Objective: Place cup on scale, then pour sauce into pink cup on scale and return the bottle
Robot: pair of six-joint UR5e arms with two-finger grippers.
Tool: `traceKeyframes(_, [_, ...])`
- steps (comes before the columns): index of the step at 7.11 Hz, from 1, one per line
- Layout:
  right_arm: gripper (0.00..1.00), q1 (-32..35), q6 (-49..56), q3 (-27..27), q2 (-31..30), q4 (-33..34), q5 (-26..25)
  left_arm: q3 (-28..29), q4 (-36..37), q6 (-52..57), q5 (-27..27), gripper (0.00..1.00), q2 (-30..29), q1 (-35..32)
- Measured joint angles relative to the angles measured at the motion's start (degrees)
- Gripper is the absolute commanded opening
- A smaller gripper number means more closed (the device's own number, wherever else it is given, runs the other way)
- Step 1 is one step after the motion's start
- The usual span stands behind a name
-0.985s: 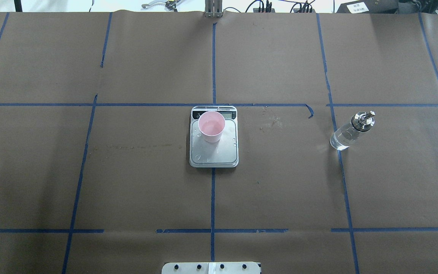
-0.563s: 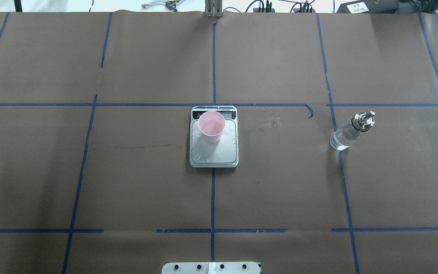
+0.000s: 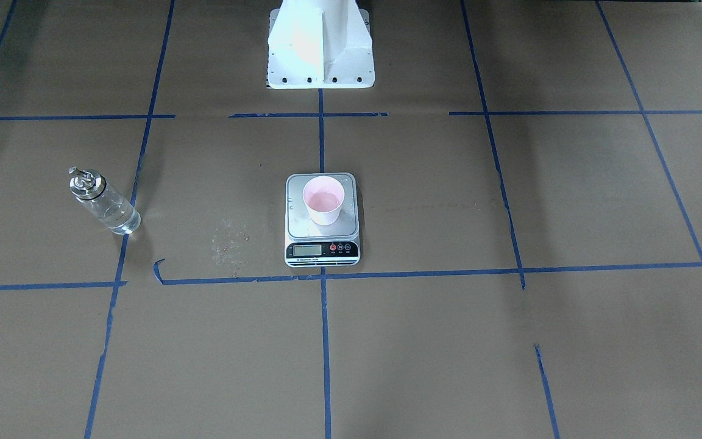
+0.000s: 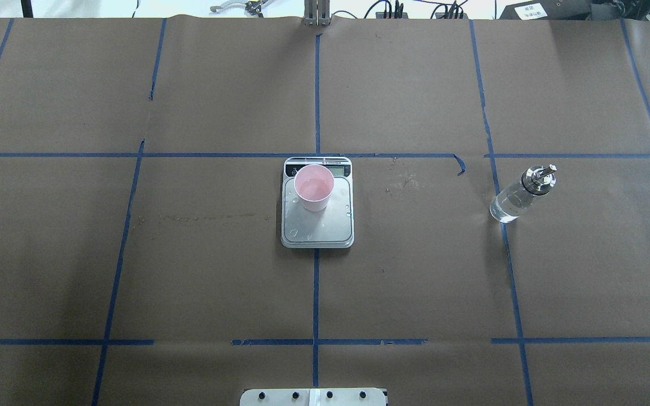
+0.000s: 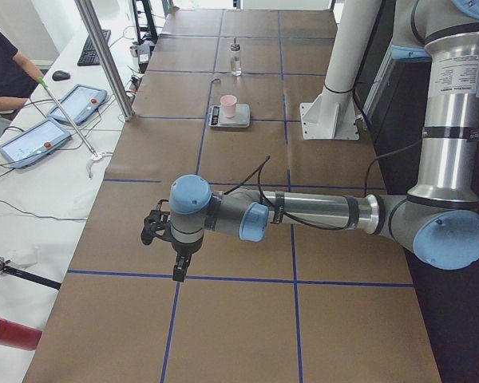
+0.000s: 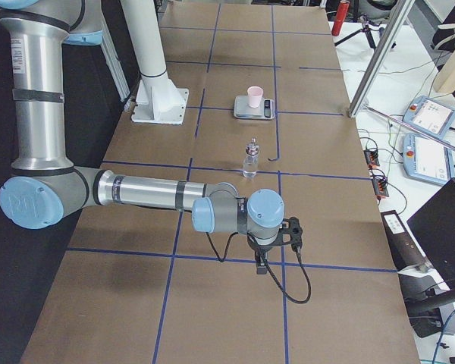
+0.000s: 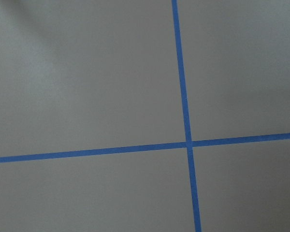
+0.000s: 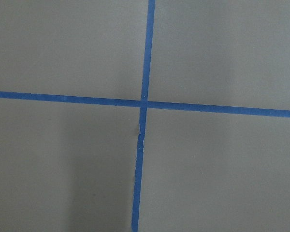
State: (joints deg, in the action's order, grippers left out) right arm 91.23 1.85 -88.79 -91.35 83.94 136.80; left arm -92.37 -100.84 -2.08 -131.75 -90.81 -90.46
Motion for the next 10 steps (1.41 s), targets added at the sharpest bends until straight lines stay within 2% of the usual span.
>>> traceKeyframes(2, [1.00,0.00,0.00,0.02,0.31,0.00,-0.04,0.24,1.72,-0.26,-1.40,1.00,-0.17,2.19])
traceKeyframes(6, [1.00,0.00,0.00,0.02,0.45,-0.09,-0.04,-0.35,10.46,0.35,-1.67,1.00,-0.83,2.66])
traceKeyframes(10, [1.00,0.00,0.05,0.10,0.02,0.00,-0.04,-0.22,13.80,7.08,-1.49,1.00,-2.49,2.25])
